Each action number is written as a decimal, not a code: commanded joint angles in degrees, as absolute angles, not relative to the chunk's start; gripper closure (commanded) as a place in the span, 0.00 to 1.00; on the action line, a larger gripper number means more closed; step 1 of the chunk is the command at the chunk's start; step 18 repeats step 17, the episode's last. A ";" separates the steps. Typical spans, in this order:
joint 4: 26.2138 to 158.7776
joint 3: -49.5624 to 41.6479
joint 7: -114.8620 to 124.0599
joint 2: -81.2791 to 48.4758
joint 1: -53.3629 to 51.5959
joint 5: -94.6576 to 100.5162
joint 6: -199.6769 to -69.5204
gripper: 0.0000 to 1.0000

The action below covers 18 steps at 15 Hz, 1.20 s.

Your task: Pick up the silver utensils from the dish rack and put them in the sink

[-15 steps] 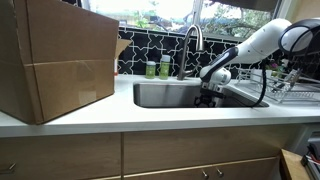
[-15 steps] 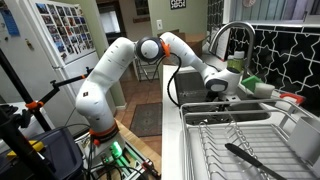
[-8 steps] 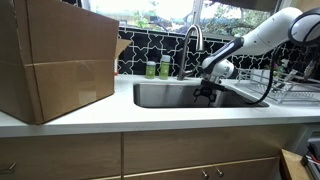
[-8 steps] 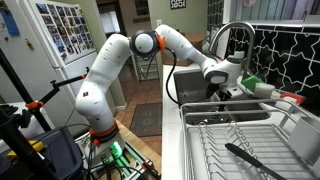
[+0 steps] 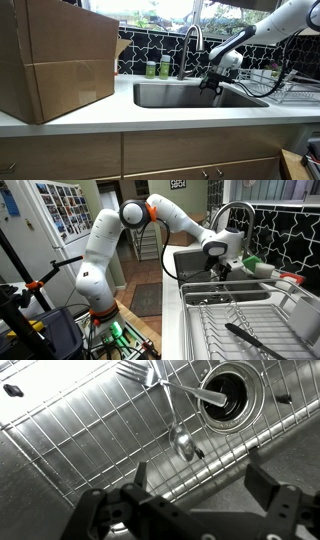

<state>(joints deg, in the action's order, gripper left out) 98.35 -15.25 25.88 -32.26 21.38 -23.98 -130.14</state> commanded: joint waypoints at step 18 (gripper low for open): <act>112.80 -18.51 20.29 -8.39 20.16 -18.36 -132.67 0.00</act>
